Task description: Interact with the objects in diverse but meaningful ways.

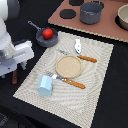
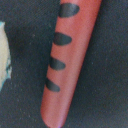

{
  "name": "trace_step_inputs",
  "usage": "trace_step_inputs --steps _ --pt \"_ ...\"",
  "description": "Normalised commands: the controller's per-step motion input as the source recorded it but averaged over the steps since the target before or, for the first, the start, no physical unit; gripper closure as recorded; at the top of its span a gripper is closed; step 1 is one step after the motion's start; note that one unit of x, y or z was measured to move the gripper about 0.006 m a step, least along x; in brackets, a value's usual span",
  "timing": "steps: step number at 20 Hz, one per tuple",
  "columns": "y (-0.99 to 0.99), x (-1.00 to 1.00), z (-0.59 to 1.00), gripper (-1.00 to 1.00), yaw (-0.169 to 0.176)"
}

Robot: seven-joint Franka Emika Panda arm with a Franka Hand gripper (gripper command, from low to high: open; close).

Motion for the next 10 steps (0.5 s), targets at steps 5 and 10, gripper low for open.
trace_step_inputs --steps 5,10 --pt "0.0 0.14 -0.16 1.0 -0.023" --pt "-0.05 0.11 -0.12 1.0 -0.01"
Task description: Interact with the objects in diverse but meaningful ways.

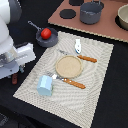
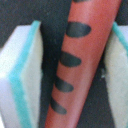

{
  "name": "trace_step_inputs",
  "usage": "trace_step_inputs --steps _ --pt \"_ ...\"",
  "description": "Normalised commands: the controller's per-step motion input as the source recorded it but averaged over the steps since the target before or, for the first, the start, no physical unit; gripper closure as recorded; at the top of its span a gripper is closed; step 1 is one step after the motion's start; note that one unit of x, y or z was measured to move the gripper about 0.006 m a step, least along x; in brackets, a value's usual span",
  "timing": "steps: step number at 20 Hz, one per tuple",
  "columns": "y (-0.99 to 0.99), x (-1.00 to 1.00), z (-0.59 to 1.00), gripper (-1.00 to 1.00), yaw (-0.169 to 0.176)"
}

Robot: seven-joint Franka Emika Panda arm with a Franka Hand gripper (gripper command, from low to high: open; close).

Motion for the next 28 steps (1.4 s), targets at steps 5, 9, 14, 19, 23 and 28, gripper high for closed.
trace_step_inputs --steps 5,9,14,19,23,28 --pt "0.01 0.04 0.4 1.0 -0.007" --pt "0.4 0.27 0.95 1.0 -0.013" --pt "0.69 0.59 1.0 1.0 -0.012" --pt "0.74 0.85 1.0 1.0 0.0" --pt "0.6 0.91 0.84 1.0 0.0" --pt "0.33 0.92 0.49 1.0 -0.019"
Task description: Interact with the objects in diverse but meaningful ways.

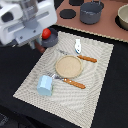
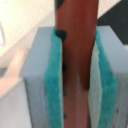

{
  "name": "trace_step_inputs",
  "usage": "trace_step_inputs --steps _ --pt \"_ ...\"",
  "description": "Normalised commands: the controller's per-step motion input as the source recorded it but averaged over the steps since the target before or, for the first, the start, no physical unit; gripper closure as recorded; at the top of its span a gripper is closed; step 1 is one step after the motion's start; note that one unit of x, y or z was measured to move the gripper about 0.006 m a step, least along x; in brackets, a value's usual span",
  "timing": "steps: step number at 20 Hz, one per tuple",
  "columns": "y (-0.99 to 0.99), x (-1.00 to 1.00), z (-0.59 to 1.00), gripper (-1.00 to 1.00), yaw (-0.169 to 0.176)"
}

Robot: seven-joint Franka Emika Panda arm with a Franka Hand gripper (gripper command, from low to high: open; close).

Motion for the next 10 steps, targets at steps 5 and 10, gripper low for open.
trace_step_inputs --steps 5,10 --pt "0.14 0.89 0.16 1.0 -0.052" --pt "0.11 0.89 0.04 1.0 -0.052"
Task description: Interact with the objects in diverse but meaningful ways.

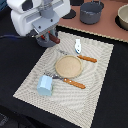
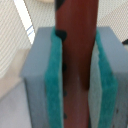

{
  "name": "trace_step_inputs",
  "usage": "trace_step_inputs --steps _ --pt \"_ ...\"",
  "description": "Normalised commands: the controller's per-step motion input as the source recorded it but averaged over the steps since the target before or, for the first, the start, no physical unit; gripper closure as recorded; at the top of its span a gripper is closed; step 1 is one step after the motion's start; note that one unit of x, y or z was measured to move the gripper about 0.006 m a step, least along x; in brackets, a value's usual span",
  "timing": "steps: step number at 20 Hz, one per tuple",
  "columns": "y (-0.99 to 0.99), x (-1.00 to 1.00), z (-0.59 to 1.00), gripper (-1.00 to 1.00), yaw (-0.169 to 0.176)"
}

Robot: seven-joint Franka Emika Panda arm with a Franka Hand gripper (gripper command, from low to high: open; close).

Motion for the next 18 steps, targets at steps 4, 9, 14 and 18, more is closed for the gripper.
trace_step_inputs --steps 4,9,14,18 --pt "0.08 0.88 0.0 1.0 -0.052" --pt "0.08 0.87 -0.01 1.0 -0.046" --pt "0.01 0.85 -0.01 1.0 -0.056" --pt "0.0 0.77 -0.04 1.0 -0.068"
